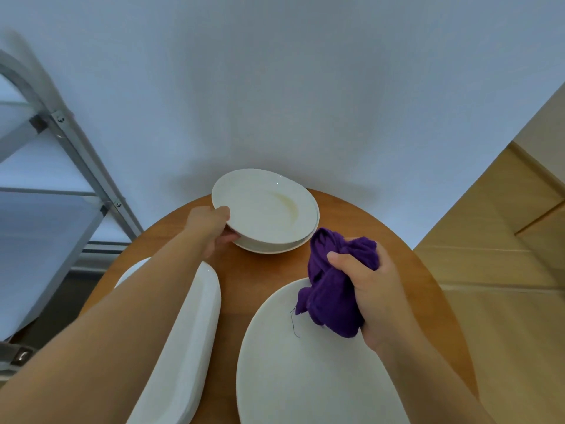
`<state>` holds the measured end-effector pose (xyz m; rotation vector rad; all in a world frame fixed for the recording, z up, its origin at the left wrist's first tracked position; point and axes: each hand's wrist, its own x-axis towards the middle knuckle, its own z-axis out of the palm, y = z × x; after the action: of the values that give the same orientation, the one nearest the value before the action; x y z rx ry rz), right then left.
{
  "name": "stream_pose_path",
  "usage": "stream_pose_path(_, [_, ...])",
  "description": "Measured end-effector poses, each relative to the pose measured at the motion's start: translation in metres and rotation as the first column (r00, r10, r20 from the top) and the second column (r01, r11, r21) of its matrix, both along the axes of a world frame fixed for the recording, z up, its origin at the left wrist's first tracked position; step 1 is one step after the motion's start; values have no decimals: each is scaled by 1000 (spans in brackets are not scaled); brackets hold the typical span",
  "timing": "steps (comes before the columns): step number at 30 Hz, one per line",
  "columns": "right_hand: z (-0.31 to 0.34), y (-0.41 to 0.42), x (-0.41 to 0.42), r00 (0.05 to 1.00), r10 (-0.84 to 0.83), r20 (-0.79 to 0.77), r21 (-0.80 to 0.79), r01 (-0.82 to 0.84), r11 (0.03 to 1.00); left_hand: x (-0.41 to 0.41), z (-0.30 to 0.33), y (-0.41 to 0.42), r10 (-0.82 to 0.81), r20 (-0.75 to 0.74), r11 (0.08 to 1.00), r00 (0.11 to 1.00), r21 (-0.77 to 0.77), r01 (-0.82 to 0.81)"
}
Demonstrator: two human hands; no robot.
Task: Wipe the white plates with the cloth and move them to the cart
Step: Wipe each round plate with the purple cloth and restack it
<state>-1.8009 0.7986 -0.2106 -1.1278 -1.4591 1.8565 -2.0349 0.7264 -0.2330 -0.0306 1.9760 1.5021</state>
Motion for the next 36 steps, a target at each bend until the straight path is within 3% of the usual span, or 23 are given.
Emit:
stream_pose_path(5, [8, -6, 12, 999, -40, -9, -39, 40, 998, 20, 7, -9, 64, 7, 987, 998, 149, -64])
stream_pose_path(11, [27, -23, 28, 993, -109, -46, -148, 101, 984, 53, 53, -22, 21, -89, 951, 996, 308, 7])
stream_pose_path(20, [50, -62, 74, 983, -91, -158, -288, 42, 957, 151, 87, -111, -71, -78, 930, 994, 355, 94])
stream_pose_path(25, [44, -100, 124, 991, -92, -96, -313, 58, 948, 206, 79, -175, -145, -121, 957, 982, 234, 170])
stream_pose_path(29, [36, -130, 161, 995, -43, -93, -367, 5, 930, 228, 71, -219, -130, 139, 917, 982, 393, 66])
stream_pose_path(32, [34, -149, 182, 996, -14, -84, -419, -23, 908, 242, 68, -240, -294, 413, 766, 862, 642, -46])
stream_pose_path(34, [34, -161, 192, 998, 8, -57, -433, -32, 901, 254, 66, -245, -270, 484, 730, 832, 667, -151])
stream_pose_path(36, [35, -170, 198, 999, 8, -37, -419, -23, 907, 269, 62, -247, -130, 498, 748, 857, 617, -245])
